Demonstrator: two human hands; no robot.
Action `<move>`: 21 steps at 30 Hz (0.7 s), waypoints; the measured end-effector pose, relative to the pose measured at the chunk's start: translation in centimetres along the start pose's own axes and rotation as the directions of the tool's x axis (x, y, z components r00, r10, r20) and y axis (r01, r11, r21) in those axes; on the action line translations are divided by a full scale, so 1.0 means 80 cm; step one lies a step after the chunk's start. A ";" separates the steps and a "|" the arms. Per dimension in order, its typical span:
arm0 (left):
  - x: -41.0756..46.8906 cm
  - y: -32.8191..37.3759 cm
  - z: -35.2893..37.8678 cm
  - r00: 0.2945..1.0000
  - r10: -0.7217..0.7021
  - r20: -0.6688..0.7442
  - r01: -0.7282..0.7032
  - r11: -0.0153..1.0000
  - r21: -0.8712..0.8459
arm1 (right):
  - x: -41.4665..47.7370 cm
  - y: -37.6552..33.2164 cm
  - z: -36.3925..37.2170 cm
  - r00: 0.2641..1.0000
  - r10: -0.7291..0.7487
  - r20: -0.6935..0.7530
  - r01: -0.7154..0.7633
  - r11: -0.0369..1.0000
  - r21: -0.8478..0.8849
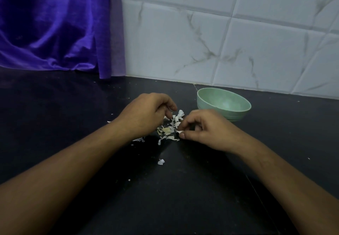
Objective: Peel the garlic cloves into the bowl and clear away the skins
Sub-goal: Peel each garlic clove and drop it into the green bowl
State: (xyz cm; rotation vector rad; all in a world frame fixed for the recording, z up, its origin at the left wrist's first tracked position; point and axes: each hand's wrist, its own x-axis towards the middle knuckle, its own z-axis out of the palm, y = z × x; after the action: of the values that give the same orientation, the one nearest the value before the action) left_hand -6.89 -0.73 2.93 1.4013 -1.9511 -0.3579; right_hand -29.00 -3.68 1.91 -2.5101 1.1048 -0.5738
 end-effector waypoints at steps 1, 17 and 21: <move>-0.001 0.000 -0.002 1.000 0.006 0.017 -0.007 1.000 0.030 | 0.000 0.000 0.000 1.000 0.007 0.006 -0.007 1.000 -0.006; -0.004 0.007 -0.004 0.999 0.044 -0.003 -0.044 0.993 -0.112 | 0.003 -0.009 0.002 0.984 0.084 -0.160 0.032 0.789 0.614; -0.005 0.009 -0.005 0.996 0.076 -0.044 -0.078 0.996 -0.039 | 0.001 -0.013 0.001 0.978 0.112 -0.178 0.038 0.739 0.672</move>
State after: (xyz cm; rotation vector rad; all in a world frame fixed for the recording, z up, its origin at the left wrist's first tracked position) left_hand -7.08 -0.06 3.52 1.2933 -1.9463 -0.3275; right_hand -28.24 -3.06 2.36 -1.8107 0.8018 -1.0324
